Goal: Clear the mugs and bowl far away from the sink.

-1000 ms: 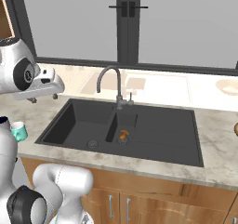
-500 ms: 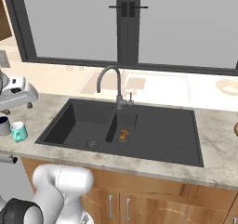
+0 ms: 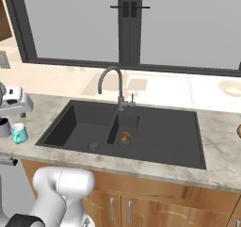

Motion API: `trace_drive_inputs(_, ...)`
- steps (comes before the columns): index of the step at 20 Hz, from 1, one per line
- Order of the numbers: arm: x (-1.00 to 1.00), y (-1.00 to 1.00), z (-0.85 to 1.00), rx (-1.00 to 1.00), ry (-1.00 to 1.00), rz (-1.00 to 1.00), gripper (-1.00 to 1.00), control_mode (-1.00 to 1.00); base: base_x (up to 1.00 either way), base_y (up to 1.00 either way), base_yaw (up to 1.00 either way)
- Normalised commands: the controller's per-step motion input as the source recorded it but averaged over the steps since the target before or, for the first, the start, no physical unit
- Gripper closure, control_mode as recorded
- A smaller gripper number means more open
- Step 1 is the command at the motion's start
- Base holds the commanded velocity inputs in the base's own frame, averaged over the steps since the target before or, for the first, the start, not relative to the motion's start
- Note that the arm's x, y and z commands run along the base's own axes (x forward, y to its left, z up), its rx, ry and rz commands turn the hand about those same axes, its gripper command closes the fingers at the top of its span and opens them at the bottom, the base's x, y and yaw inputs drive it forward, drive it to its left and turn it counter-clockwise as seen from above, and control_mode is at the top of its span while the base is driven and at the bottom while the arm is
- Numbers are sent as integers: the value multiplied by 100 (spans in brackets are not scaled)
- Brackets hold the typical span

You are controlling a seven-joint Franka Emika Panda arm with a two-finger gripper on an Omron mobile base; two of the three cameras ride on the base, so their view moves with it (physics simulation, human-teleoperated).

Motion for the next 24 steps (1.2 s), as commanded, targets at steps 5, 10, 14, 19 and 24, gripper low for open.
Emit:
trace_drive_inputs(5,-10,8,-13,16,3,0,-100,-100,0,0,0)
trace_drive_inputs(10,-1,21,-3,3,0,0,-100,-100,0,0,0)
trace_drive_inputs(14,0,20,-1,0,4,0,-100,-100,0,0,0)
trace_drive_inputs(19,0,17,-10,0,9,0,-100,-100,0,0,0)
trace_drive_inputs(24,0,15,-22,0,9,0,-100,-100,0,0,0)
